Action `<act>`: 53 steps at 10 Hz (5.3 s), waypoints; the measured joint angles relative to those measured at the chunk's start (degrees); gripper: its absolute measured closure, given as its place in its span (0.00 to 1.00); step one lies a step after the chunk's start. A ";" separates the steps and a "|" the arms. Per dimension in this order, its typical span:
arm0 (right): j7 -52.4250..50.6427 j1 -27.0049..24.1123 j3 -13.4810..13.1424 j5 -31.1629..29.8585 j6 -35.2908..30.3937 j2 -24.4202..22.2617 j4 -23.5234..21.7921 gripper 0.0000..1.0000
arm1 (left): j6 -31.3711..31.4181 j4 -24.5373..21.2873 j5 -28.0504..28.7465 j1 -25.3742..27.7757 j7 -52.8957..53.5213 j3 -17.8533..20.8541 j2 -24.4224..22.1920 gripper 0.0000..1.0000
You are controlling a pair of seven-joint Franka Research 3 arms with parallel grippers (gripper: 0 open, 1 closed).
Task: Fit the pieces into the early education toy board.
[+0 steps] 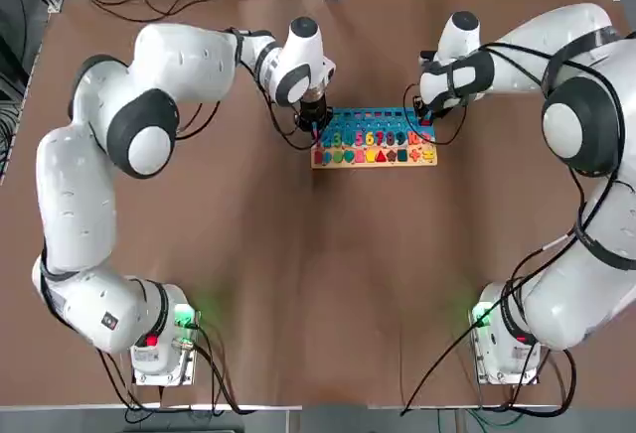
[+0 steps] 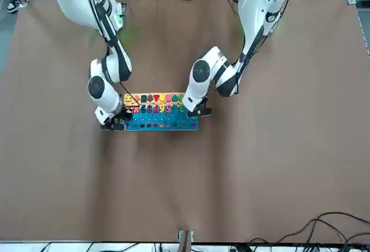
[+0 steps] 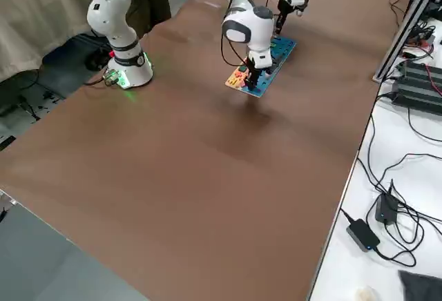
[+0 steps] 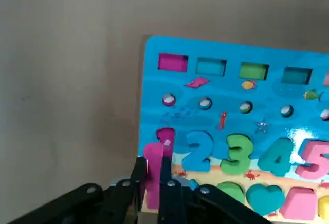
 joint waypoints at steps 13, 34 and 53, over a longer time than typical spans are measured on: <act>0.12 -0.18 -0.14 0.09 0.71 0.49 -0.19 0.64 | 0.00 2.31 0.03 -4.35 0.00 3.43 2.86 0.85; 4.71 -0.98 -1.80 0.18 -7.35 -12.54 2.79 0.01 | 0.01 3.62 0.04 -4.55 -0.29 4.28 3.64 0.61; -12.65 -17.74 -2.91 -11.59 -62.38 -25.78 38.39 0.01 | -38.52 9.68 -7.93 26.98 43.42 10.90 -34.12 0.00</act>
